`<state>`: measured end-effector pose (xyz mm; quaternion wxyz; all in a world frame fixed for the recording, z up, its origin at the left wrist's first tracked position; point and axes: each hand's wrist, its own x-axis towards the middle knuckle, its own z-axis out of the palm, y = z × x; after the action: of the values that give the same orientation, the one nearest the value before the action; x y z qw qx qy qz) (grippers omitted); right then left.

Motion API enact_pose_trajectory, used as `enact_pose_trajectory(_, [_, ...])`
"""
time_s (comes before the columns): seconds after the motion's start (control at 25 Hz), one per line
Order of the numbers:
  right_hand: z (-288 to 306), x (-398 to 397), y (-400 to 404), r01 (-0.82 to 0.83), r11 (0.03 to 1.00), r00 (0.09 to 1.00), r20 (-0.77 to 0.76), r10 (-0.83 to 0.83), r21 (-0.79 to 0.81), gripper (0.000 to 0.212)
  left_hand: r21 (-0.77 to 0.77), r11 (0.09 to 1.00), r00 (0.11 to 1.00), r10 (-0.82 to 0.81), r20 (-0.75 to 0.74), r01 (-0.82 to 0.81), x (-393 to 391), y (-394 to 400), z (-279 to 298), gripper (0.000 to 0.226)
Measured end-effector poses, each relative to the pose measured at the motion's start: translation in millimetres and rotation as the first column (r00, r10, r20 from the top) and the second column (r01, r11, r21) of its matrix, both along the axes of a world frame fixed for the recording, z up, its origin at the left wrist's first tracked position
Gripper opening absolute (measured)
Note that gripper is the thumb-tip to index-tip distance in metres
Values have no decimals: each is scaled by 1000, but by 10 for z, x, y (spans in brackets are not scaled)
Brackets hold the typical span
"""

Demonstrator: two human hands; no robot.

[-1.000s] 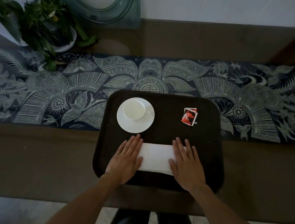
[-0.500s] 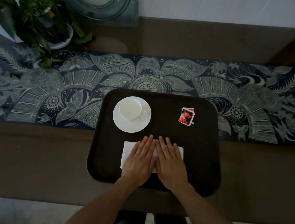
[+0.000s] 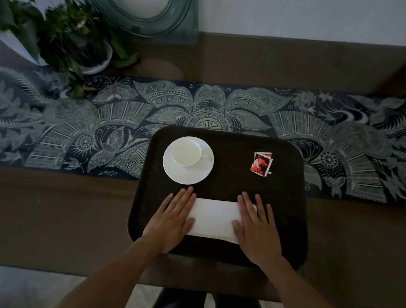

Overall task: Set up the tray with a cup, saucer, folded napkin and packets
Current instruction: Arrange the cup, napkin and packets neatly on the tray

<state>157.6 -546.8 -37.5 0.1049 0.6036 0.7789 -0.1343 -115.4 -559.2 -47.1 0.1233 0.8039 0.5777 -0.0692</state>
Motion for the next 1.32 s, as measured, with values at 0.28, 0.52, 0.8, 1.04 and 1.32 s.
enact_pose_trajectory(0.28, [186,3,-110,-115,992,992,-44,117,48,71,9,1000,996,-17,90,16,-118,-55,170,68])
enact_pose_trajectory(0.52, [265,228,-372,-267,953,960,-48,276,141,36,165,972,958,-202,202,170,-364,-189,251,31])
enact_pose_trajectory(0.8, [383,152,-362,-335,916,942,58,330,221,26,227,937,935,-308,174,266,-332,-181,323,18])
enact_pose_trajectory(1.04, [410,102,-435,-275,935,961,62,268,225,29,228,932,950,-303,69,281,-294,-240,409,18])
enact_pose_trajectory(1.32, [347,149,-570,-236,941,970,-5,244,242,31,237,930,948,-307,87,279,-321,-369,352,11])
